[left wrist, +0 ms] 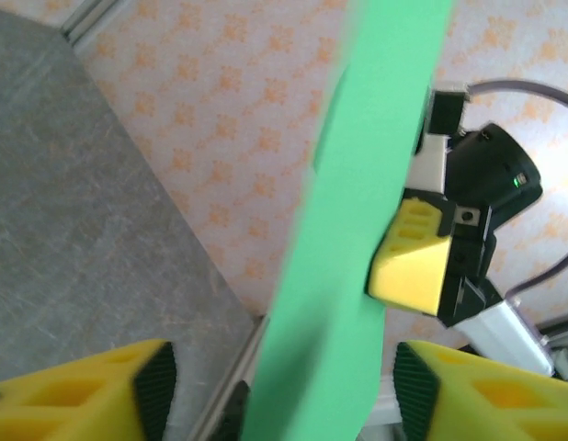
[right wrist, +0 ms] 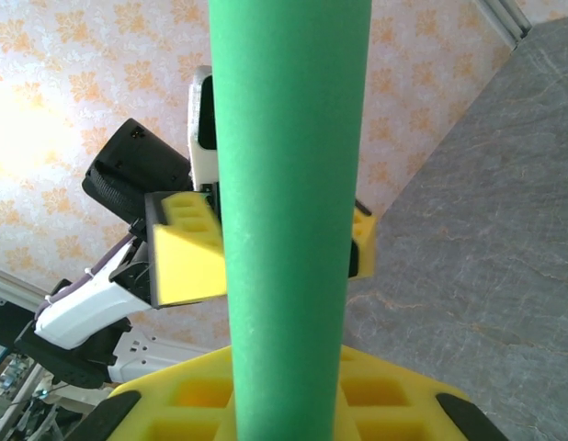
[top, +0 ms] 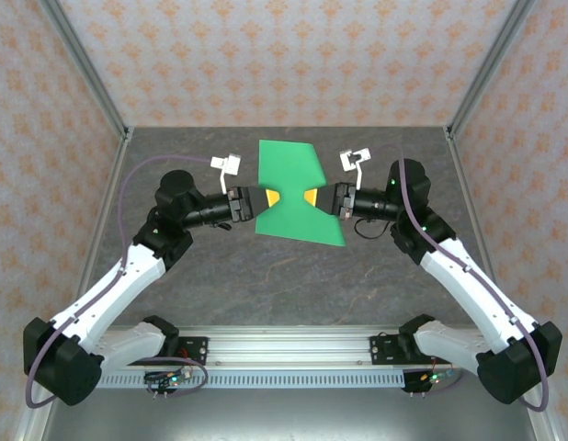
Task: Fold a paper plane with a square sheet of paper (fold left side to right side)
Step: Place a square sheet of paper at the center of the table.
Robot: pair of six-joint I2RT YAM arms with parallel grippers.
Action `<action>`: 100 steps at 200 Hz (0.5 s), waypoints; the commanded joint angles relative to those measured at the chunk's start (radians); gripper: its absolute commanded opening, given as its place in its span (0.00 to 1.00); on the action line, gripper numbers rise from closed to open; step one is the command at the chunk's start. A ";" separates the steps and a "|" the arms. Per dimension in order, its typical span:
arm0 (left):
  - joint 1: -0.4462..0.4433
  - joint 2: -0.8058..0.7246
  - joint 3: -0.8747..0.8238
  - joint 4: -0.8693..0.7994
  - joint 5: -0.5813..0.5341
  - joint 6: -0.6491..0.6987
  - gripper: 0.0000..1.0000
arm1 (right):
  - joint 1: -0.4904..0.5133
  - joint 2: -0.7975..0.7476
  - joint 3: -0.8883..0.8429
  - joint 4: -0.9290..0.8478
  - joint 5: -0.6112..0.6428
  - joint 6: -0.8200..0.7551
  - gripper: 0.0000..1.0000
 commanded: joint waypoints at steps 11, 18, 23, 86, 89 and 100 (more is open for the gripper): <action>-0.007 -0.004 0.017 -0.057 -0.051 0.068 0.26 | 0.005 -0.006 -0.007 -0.044 0.046 -0.044 0.27; -0.008 -0.004 0.009 -0.079 -0.064 0.092 0.19 | 0.005 -0.003 0.002 -0.094 0.074 -0.070 0.33; -0.008 -0.003 0.000 -0.092 -0.077 0.104 0.15 | 0.005 0.001 0.015 -0.157 0.105 -0.099 0.35; -0.008 0.148 -0.102 -0.218 -0.236 0.199 0.00 | 0.003 0.069 0.058 -0.591 0.495 -0.308 0.69; -0.008 0.160 -0.106 -0.224 -0.247 0.204 0.00 | 0.003 0.072 0.051 -0.592 0.506 -0.307 0.70; -0.008 0.200 -0.120 -0.247 -0.289 0.220 0.00 | 0.003 0.083 0.027 -0.583 0.536 -0.305 0.75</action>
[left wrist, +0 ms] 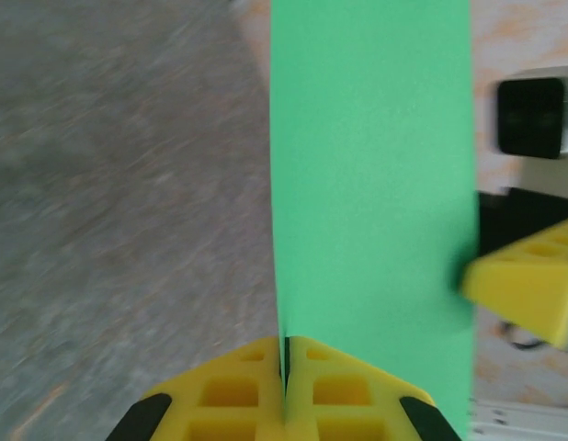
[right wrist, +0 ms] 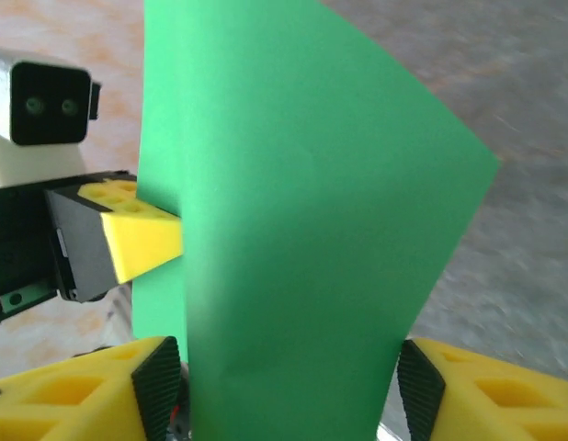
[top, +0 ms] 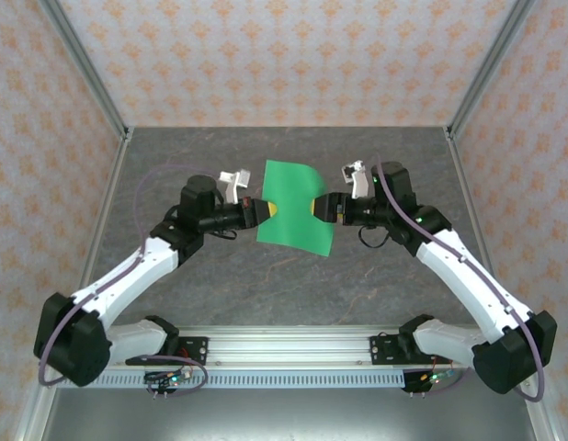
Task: Fold a paper plane with a square sheet of paper (fold left side to right side)
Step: Place a square sheet of paper at the center of the table, then first fold in half a square sheet of paper at the center of the table.
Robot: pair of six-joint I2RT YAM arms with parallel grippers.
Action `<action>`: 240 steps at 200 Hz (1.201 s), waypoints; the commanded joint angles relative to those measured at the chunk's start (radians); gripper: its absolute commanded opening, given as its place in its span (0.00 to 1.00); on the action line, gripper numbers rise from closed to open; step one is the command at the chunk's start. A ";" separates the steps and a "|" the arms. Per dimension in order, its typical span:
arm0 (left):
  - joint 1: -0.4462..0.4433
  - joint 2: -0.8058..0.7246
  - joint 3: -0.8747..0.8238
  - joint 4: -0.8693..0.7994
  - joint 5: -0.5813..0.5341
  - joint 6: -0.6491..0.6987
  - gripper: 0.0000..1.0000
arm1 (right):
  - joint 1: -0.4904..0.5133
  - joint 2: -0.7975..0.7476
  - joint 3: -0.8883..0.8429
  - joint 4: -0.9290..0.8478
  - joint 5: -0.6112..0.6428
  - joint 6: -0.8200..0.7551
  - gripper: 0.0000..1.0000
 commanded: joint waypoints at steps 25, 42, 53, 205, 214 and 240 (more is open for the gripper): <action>-0.008 0.172 -0.072 -0.107 -0.204 0.089 0.00 | 0.003 0.064 -0.083 -0.054 0.210 -0.028 0.77; -0.008 0.247 -0.078 -0.108 -0.238 0.090 0.00 | 0.003 0.128 -0.124 0.011 0.193 0.009 0.76; -0.007 0.279 -0.081 -0.109 -0.253 0.086 0.00 | 0.003 0.171 -0.147 0.064 0.173 0.045 0.69; -0.056 0.255 -0.006 -0.128 -0.182 0.021 0.36 | 0.112 0.657 -0.119 0.219 0.222 0.185 0.23; -0.069 0.259 0.007 -0.116 -0.173 0.011 0.42 | 0.113 0.658 -0.124 0.214 0.230 0.182 0.23; -0.108 0.300 0.049 -0.083 -0.149 -0.003 0.52 | 0.112 0.660 -0.144 0.226 0.231 0.175 0.23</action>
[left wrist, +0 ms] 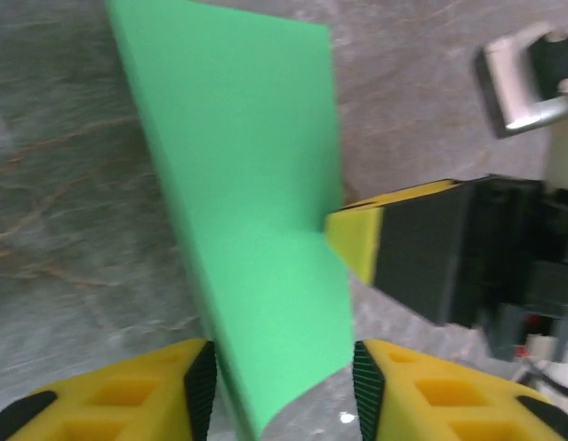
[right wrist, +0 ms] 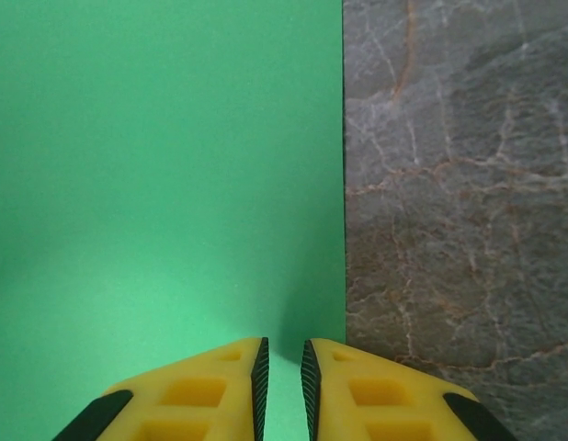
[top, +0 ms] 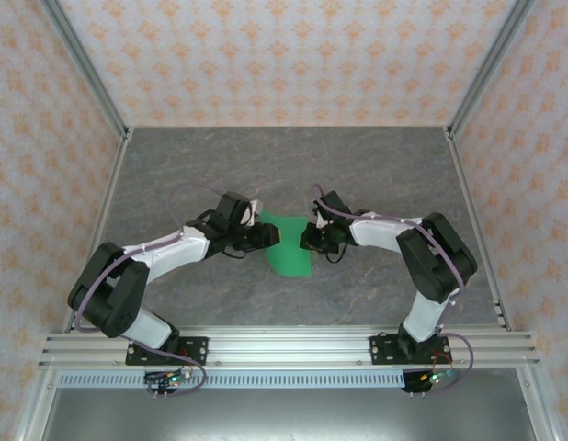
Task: Fold a paper plane with a square sheet of paper (fold left side to right side)
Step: First fold in half a square sheet of paper at the center of the table.
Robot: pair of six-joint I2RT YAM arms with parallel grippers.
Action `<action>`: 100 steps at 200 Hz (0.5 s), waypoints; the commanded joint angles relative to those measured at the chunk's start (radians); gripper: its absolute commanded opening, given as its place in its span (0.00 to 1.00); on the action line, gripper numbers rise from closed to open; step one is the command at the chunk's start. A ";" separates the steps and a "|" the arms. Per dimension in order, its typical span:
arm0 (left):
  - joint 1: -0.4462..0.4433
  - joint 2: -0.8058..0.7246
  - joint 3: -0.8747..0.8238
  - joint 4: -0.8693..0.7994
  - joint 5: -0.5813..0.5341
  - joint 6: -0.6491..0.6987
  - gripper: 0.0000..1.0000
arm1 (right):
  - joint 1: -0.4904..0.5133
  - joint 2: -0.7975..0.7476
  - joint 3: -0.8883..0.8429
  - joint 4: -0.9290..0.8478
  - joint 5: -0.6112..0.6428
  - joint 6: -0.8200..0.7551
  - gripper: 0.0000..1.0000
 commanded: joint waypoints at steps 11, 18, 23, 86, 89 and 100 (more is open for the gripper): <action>-0.048 0.039 0.071 0.055 0.041 -0.017 0.55 | 0.004 0.025 -0.030 -0.032 0.053 -0.016 0.23; -0.056 0.059 0.080 0.058 0.040 -0.018 0.57 | 0.005 0.017 -0.040 -0.016 0.046 -0.014 0.23; -0.061 0.073 0.084 0.062 0.040 -0.019 0.58 | 0.004 0.011 -0.045 -0.007 0.042 -0.013 0.24; -0.084 0.151 0.089 0.120 0.040 -0.044 0.66 | -0.040 -0.140 -0.066 0.022 0.026 -0.025 0.37; -0.084 0.151 0.089 0.120 0.039 -0.044 0.66 | -0.045 -0.155 -0.068 0.020 0.029 -0.026 0.38; -0.084 0.150 0.090 0.117 0.036 -0.042 0.66 | -0.063 -0.202 -0.083 0.023 0.031 -0.024 0.44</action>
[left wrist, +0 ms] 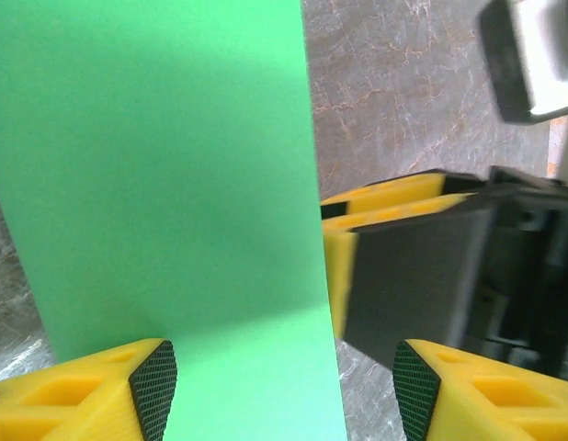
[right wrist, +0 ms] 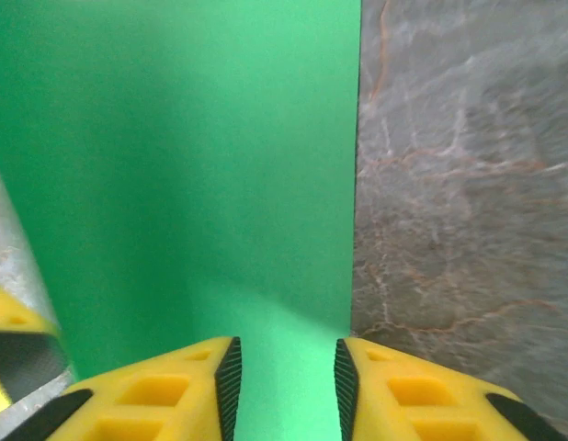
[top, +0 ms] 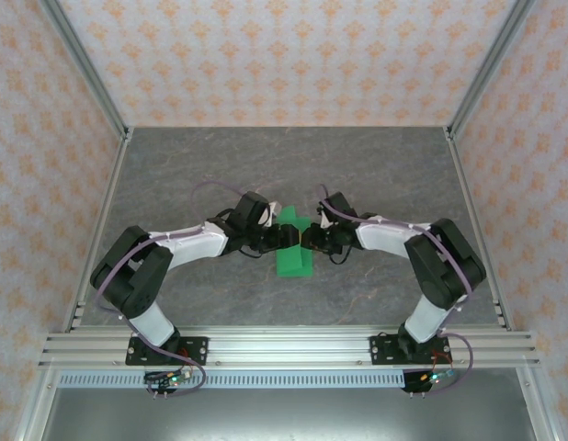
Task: Fold a paper plane with a square sheet of paper (fold left side to right side)
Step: First fold in half a square sheet of paper at the center of the table.
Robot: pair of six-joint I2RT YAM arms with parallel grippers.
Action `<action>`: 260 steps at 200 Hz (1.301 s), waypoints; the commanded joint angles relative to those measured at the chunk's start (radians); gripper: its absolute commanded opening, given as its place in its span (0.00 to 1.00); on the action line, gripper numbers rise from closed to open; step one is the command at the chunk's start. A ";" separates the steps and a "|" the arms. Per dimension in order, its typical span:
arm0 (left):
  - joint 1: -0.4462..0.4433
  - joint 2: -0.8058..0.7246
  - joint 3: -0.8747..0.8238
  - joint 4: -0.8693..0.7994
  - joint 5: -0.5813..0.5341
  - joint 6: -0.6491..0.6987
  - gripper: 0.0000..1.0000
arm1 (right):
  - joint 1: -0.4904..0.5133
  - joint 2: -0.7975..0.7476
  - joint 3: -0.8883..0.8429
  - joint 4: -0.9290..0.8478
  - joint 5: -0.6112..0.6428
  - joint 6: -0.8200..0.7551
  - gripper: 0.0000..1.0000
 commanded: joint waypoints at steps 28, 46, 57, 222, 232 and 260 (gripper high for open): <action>-0.010 -0.008 0.015 0.024 -0.001 -0.001 0.63 | -0.081 -0.220 -0.076 0.052 -0.026 0.006 0.57; -0.010 -0.008 0.013 0.020 -0.009 0.002 0.58 | -0.093 -0.250 -0.116 0.145 -0.092 0.036 0.59; -0.010 -0.008 0.012 0.019 -0.011 0.003 0.54 | -0.096 -0.248 -0.132 0.199 -0.126 0.052 0.58; -0.014 -0.026 -0.006 0.007 -0.029 0.003 0.38 | -0.072 0.005 -0.047 0.329 -0.258 0.092 0.13; -0.014 -0.043 -0.004 -0.020 -0.046 0.015 0.39 | -0.073 -0.009 -0.041 0.274 -0.213 0.065 0.09; -0.014 -0.106 0.015 -0.138 -0.141 0.058 0.45 | -0.073 -0.013 -0.011 0.143 -0.131 -0.018 0.09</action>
